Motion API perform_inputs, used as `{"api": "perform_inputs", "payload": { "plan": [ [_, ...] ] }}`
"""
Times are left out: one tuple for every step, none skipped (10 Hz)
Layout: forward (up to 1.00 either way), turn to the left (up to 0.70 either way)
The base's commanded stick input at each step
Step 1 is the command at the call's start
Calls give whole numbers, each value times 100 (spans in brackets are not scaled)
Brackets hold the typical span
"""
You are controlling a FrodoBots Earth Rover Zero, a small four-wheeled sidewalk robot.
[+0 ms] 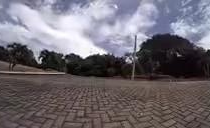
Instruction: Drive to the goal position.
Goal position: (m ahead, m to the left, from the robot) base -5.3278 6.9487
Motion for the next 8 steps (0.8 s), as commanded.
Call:
{"api": "perform_inputs", "payload": {
  "plan": [
    [0,45],
    [0,45],
    [0,45],
    [0,45],
    [0,45],
    [0,45],
    [0,45],
    [0,45]
  ]
}}
